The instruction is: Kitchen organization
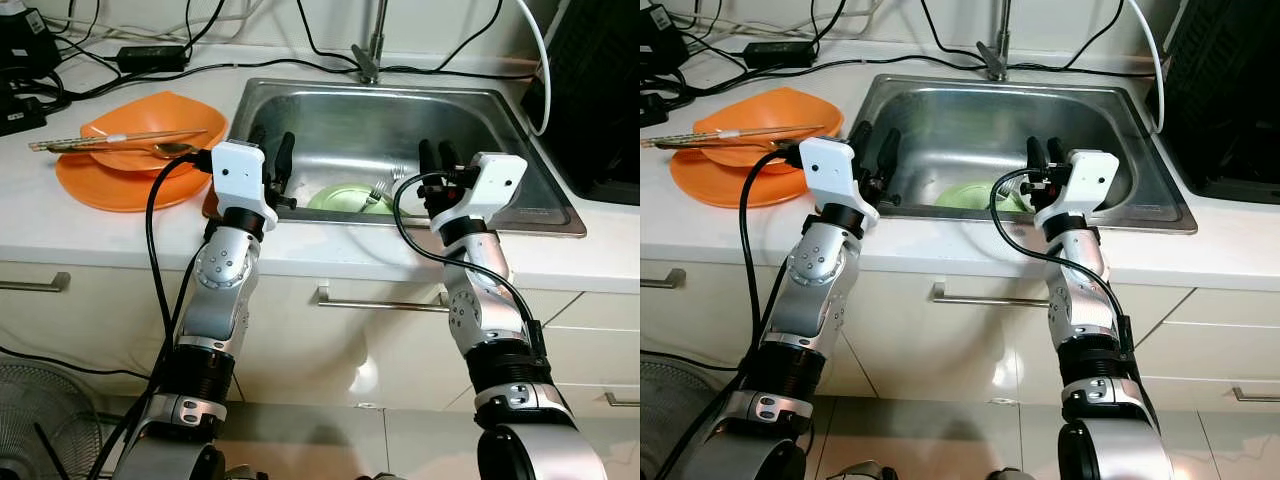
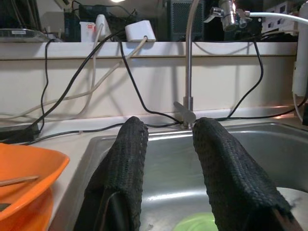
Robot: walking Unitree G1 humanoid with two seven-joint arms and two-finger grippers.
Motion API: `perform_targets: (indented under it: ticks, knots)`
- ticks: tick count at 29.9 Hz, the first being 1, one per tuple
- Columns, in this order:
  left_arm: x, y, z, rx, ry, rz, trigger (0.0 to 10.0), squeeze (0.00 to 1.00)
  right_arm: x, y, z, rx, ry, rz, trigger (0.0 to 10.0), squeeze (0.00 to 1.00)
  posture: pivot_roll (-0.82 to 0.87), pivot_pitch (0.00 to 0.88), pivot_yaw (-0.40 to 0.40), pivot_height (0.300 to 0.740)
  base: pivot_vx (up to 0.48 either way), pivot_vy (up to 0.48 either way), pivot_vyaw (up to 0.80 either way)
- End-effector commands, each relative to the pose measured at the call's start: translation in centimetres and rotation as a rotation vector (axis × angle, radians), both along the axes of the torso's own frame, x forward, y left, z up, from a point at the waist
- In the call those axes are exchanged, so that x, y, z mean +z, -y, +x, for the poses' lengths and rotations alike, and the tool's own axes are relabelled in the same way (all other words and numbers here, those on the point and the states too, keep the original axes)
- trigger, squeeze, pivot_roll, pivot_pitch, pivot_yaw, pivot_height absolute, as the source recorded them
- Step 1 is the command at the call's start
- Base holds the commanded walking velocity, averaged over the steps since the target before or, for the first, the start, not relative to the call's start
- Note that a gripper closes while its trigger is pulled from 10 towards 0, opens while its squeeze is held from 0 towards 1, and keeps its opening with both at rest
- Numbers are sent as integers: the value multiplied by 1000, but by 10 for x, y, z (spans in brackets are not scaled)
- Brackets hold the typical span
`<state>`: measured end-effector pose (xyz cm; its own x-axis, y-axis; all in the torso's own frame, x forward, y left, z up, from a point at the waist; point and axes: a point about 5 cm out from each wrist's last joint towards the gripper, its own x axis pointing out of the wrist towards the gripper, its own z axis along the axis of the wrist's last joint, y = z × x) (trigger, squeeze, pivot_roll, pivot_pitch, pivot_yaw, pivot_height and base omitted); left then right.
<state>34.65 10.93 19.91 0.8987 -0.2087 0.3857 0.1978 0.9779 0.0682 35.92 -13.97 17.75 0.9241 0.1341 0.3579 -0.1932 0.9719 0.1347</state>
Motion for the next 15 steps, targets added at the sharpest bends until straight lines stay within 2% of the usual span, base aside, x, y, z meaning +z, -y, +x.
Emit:
perform_targets:
  ticks: [1,4,7,11,15]
  knots:
    - [3,0,0,5,10,7,10000,0,6,0,1,1,20,14,10000,0,75,44,-9,740,0,0,0]
    - [3,-1,0,8,10,6,10000,0,6,1,2,2,10,12,10000,0,75,44,-9,740,0,0,0]
    - [2,-1,0,12,10,6,10000,0,6,0,2,9,15,11,10000,0,77,43,-11,740,0,0,-731]
    - [1,-1,-1,11,5,8,10000,0,7,-1,1,10,30,8,10000,0,76,39,-9,740,0,0,0]
    - [0,-1,-1,11,1,8,10000,0,7,-2,1,9,31,5,10000,0,76,37,-9,740,192,0,0]
